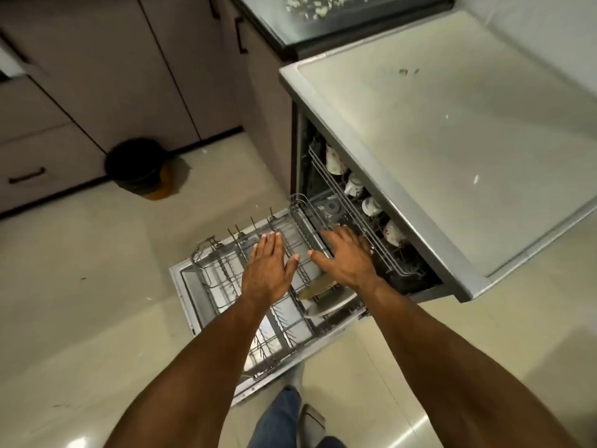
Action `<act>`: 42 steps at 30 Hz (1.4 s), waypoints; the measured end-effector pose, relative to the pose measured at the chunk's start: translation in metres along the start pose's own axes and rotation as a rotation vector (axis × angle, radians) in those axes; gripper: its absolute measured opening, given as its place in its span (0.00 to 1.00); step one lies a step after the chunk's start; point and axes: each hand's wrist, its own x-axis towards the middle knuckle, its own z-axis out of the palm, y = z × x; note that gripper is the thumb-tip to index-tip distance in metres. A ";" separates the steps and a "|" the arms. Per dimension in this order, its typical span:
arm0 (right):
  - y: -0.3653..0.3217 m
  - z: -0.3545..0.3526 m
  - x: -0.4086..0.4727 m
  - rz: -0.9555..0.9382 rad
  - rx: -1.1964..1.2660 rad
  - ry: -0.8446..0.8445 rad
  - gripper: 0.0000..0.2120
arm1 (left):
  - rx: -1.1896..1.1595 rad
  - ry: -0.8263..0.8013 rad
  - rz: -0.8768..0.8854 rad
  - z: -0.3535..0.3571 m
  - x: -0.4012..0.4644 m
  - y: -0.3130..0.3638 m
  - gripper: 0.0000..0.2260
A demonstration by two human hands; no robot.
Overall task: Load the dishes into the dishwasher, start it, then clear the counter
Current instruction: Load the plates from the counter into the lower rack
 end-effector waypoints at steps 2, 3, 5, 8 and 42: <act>-0.012 -0.016 -0.020 -0.065 -0.001 0.054 0.32 | 0.017 0.063 0.011 -0.024 -0.024 0.004 0.32; -0.019 -0.023 -0.028 -0.093 -0.004 0.077 0.32 | 0.037 0.086 0.025 -0.033 -0.034 0.005 0.32; -0.028 -0.034 -0.044 -0.144 -0.006 0.104 0.32 | 0.063 0.126 0.033 -0.050 -0.056 0.004 0.31; -0.042 -0.047 -0.069 -0.214 -0.011 0.159 0.31 | 0.063 0.194 0.005 -0.074 -0.093 0.003 0.31; -0.470 -0.012 -0.119 -0.564 -0.102 0.419 0.32 | 0.171 0.587 -0.004 -0.312 -0.242 -0.336 0.31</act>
